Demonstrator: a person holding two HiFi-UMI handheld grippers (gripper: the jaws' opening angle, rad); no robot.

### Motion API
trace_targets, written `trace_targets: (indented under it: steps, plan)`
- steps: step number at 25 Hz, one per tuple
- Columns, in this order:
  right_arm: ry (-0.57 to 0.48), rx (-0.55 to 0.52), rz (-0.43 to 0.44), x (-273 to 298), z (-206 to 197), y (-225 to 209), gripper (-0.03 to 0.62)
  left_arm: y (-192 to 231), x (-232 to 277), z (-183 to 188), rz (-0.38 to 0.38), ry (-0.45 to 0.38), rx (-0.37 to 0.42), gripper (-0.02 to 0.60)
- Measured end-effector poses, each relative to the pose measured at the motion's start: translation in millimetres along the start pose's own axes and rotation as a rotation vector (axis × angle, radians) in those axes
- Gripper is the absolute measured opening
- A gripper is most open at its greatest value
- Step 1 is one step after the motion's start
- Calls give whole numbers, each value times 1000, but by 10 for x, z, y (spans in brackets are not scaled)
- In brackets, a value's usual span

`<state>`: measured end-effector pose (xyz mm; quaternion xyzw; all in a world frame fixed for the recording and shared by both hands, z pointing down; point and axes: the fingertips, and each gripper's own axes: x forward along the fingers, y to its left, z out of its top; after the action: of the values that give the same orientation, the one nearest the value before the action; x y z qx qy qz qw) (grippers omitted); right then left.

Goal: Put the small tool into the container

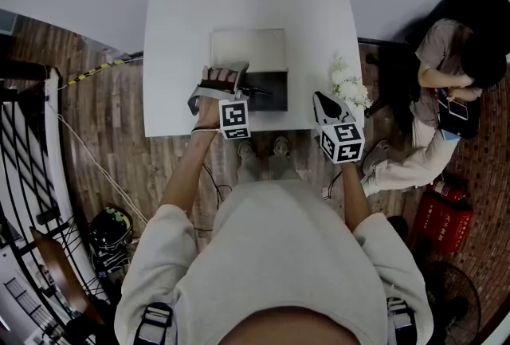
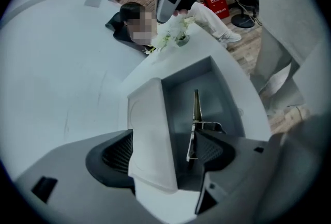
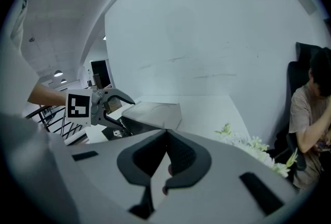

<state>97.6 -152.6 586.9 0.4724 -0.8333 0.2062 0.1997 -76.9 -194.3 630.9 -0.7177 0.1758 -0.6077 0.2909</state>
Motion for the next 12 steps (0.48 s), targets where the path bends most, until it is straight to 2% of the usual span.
trace_targets:
  steps: [4,8,12]
  plan:
    - [9,-6,30,54,-8,92,-2,-14,-55,20,-47,-28,-15,363]
    - [15,-11,39,90,-20,129,-2,-57,-80,15,-54,-31,-8,364]
    - [19,-9,44,111,-21,124,-2,-149,-100,-7,-80,-36,-42,364]
